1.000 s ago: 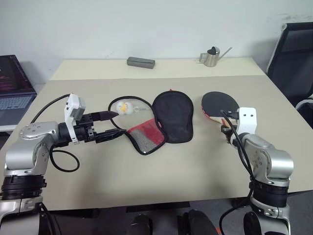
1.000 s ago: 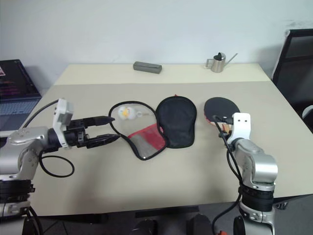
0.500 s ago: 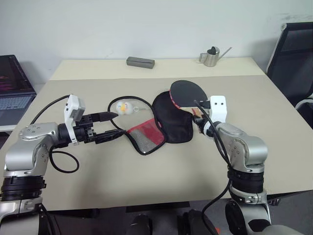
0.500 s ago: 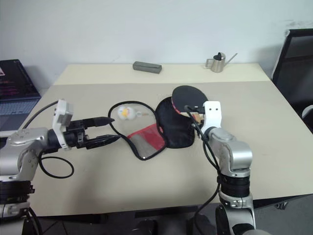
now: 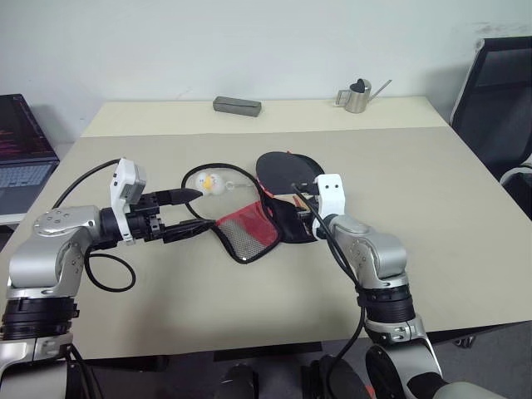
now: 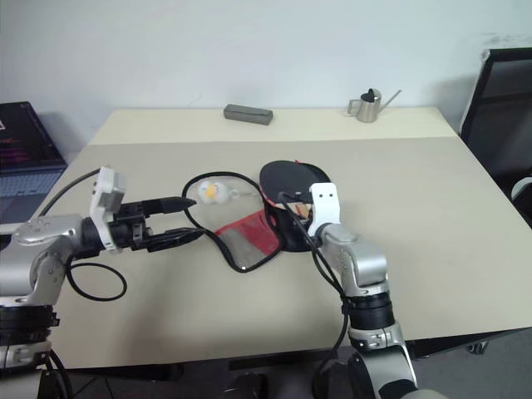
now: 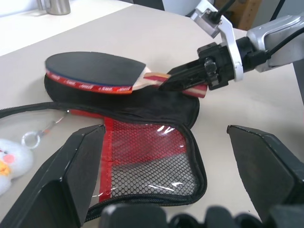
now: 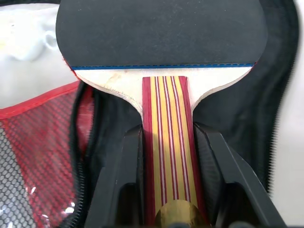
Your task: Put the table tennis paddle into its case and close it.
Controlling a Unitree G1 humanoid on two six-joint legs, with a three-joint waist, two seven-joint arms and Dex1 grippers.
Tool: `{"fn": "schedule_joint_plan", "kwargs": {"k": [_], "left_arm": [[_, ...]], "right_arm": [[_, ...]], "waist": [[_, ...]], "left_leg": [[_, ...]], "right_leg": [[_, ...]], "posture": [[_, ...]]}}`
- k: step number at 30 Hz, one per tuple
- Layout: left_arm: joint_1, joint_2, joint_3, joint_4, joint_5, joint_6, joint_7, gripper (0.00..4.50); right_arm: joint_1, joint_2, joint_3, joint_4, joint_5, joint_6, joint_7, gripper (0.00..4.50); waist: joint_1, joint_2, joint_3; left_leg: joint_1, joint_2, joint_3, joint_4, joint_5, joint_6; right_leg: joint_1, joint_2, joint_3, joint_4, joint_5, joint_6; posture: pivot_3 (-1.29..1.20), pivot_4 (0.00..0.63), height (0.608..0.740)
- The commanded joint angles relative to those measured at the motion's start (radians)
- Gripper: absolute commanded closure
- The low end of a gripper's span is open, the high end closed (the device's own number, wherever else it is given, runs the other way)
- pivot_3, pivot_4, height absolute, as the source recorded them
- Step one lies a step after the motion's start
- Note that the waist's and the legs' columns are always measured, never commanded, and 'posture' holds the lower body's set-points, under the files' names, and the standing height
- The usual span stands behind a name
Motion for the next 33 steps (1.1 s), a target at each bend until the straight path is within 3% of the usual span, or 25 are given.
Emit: {"fn": "schedule_joint_plan", "kwargs": {"k": [1, 18, 31, 33], "left_arm": [[-0.015, 0.02, 0.015, -0.044, -0.018, -0.001, -0.002, 0.0], [0.004, 0.019, 0.023, -0.08, -0.024, 0.016, 0.011, 0.0], [0.009, 0.014, 0.022, -0.087, -0.026, 0.024, 0.023, 0.0], [0.01, 0.013, 0.022, -0.088, -0.026, 0.024, 0.025, 0.0]], "right_arm": [[-0.035, 0.013, 0.017, -0.001, -0.006, -0.063, -0.003, 3.35], [-0.033, -0.016, 0.044, 0.124, -0.075, -0.195, -0.002, 3.35], [-0.027, 0.036, 0.052, 0.147, -0.082, -0.208, -0.027, 3.35], [-0.026, 0.035, 0.045, 0.143, -0.082, -0.212, -0.03, 2.61]], "waist": [[0.0, 0.0, 0.0], [-0.003, 0.0, 0.0], [-0.004, 0.0, 0.0], [-0.004, 0.0, 0.0]], "left_leg": [[0.0, 0.0, 0.0, 0.0, 0.0, 0.0], [0.0, 0.0, 0.0, 0.0, 0.0, 0.0], [0.0, 0.0, 0.0, 0.0, 0.0, 0.0], [0.0, 0.0, 0.0, 0.0, 0.0, 0.0]], "right_leg": [[0.0, 0.0, 0.0, 0.0, 0.0, 0.0], [0.0, 0.0, 0.0, 0.0, 0.0, 0.0], [0.0, 0.0, 0.0, 0.001, 0.0, 0.0], [0.0, 0.0, 0.0, 0.001, 0.0, 0.0]], "posture": [[0.0, 0.15, 0.74], [0.0, 0.15, 0.74], [0.0, 0.15, 0.74], [0.0, 0.15, 0.74]]}}
